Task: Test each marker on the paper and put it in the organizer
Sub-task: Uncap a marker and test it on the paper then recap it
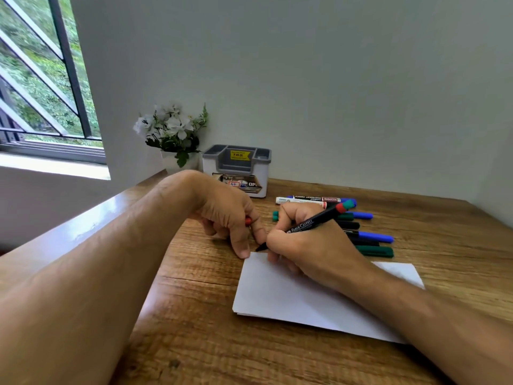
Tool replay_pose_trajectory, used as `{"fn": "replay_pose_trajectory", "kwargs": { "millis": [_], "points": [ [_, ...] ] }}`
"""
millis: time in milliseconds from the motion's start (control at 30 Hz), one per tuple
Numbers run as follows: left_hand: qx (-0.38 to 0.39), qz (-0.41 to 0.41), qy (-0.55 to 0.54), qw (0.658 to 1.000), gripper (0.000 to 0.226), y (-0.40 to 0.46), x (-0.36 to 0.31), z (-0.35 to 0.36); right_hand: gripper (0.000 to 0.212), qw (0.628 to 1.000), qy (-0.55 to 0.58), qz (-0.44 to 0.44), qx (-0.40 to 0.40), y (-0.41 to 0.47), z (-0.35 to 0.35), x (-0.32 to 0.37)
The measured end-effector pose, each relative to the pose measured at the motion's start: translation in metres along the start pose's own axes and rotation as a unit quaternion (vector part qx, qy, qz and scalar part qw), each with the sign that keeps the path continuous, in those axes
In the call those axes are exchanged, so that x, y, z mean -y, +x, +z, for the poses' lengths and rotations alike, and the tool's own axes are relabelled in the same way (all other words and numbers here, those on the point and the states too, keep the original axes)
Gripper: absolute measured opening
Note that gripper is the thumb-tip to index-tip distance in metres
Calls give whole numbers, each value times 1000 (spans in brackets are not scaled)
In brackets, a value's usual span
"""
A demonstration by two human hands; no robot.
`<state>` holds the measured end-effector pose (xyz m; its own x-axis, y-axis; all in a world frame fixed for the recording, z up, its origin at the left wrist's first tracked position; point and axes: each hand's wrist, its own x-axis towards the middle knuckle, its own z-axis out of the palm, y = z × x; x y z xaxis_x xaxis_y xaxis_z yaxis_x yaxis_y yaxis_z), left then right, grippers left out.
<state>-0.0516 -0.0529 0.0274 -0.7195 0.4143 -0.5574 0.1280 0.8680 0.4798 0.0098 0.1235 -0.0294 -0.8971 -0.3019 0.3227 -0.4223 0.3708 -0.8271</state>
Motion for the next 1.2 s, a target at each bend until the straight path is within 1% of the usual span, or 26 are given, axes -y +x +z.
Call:
{"fn": "replay_pose_trajectory", "kwargs": {
  "millis": [67, 133, 300, 367, 500, 600, 733, 833, 967, 1200],
  "points": [
    [-8, -28, 25, 999, 31, -3, 1, -1, 10, 1000, -16, -10, 1, 0, -1, -1],
    [-19, -53, 47, 997, 32, -4, 1, 0, 16, 1000, -4, -10, 5, 1, -2, -2],
    [-15, -65, 46, 997, 36, -5, 0, 1, 29, 1000, -8, -18, 6, 2, -2, -2],
    [-16, -66, 49, 997, 35, -5, -1, 1, 28, 1000, -12, -19, 7, 2, -2, -2],
    [-12, -64, 31, 997, 28, -5, -1, 1, 16, 999, -45, -16, 19, 4, 0, -2],
    [-20, -72, 44, 996, 29, -3, 0, 2, 19, 998, -57, -14, 12, 5, 0, -2],
    [-31, -80, 62, 994, 30, 0, 0, 2, 19, 998, -54, -10, 22, 4, 0, -1],
    [-29, -79, 58, 995, 29, 0, 0, 1, 20, 999, -44, -4, 19, 5, 0, -1],
    [-27, -78, 56, 995, 29, 1, -1, 1, 32, 999, -31, 1, 23, 6, 0, 1],
    [-27, -66, 50, 996, 27, 0, -1, 2, 34, 999, -12, 10, 36, 7, -1, 2]
  ]
}}
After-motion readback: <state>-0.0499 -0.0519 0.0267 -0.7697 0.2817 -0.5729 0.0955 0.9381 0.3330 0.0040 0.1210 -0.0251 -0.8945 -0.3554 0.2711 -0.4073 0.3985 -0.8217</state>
